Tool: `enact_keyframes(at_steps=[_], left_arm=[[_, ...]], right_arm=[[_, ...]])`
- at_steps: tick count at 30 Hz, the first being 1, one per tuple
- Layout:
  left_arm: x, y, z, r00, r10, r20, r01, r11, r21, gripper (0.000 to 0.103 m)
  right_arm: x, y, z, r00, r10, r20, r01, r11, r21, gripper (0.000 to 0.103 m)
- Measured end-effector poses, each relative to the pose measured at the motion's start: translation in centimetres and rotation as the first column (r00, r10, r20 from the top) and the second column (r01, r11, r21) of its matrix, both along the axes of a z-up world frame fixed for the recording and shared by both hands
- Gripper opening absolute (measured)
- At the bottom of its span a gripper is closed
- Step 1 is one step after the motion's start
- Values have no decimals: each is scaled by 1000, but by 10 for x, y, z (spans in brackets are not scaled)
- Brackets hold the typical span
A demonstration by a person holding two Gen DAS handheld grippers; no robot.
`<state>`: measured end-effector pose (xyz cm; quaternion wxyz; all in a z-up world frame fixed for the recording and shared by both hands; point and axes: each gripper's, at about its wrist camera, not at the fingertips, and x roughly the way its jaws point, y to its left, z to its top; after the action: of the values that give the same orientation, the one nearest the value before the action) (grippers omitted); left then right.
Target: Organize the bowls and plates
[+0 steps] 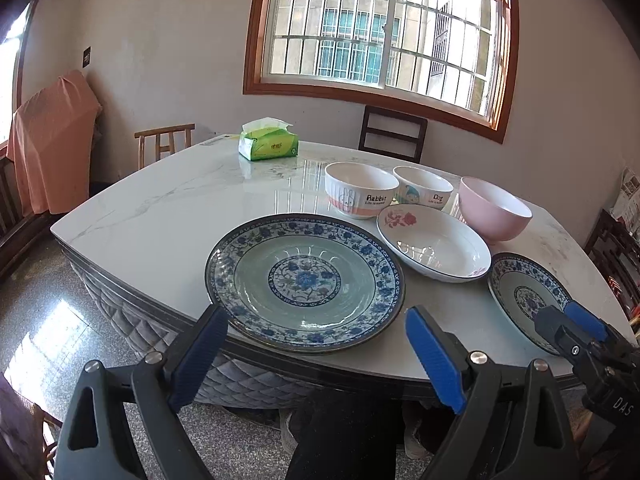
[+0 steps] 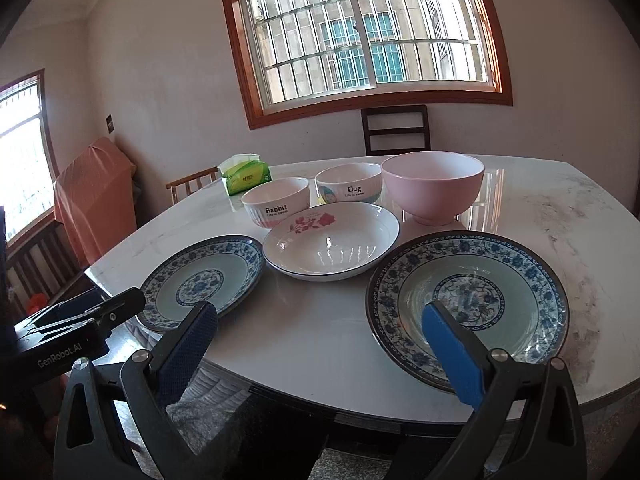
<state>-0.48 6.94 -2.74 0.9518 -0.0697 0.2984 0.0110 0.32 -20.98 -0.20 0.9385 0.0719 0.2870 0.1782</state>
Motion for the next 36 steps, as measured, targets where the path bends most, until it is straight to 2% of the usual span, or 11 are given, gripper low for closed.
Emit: enact_keyframes(at_steps=[4,9,13,15,19,24,25,29,31,33,36], left_arm=[[8,21,-4,999,10,-31,-11,999,-31,93],[24,51,-5,996,43,-72,-49,996,-72,93],[47,78,-11,988,50,-147,-71,988,-141,93],[60,90,-14,984,44,-175,-74,984,-164,93],[83,98,-19,973,38,-227,-73,986,-147,89],[105,106,-32,957,24,-291,-65,989,-133,82],[108,107,-36,953,19,-303,-65,988,-141,79],[118,111,-48,937,-14,-348,-54,981,-186,50],[118,110,-48,940,-16,-340,-47,983,-176,46],[117,110,-49,939,-40,-341,-31,979,-201,31],[117,111,-50,939,-31,-342,-41,979,-201,26]], right_arm=[[20,15,-7,985,125,-118,-117,990,79,71],[56,40,-25,919,275,-282,-216,951,223,61],[83,55,-40,879,313,-360,-230,939,254,50],[94,60,-47,860,331,-389,-229,931,284,46],[110,70,-58,837,330,-437,-212,931,296,46],[122,79,-64,826,326,-459,-206,934,293,45],[124,81,-65,824,326,-463,-203,933,295,43],[128,86,-67,818,321,-477,-202,937,284,34],[130,89,-69,816,319,-482,-205,939,275,32],[131,91,-71,817,312,-485,-204,943,264,29],[133,93,-74,822,295,-487,-203,951,233,17]])
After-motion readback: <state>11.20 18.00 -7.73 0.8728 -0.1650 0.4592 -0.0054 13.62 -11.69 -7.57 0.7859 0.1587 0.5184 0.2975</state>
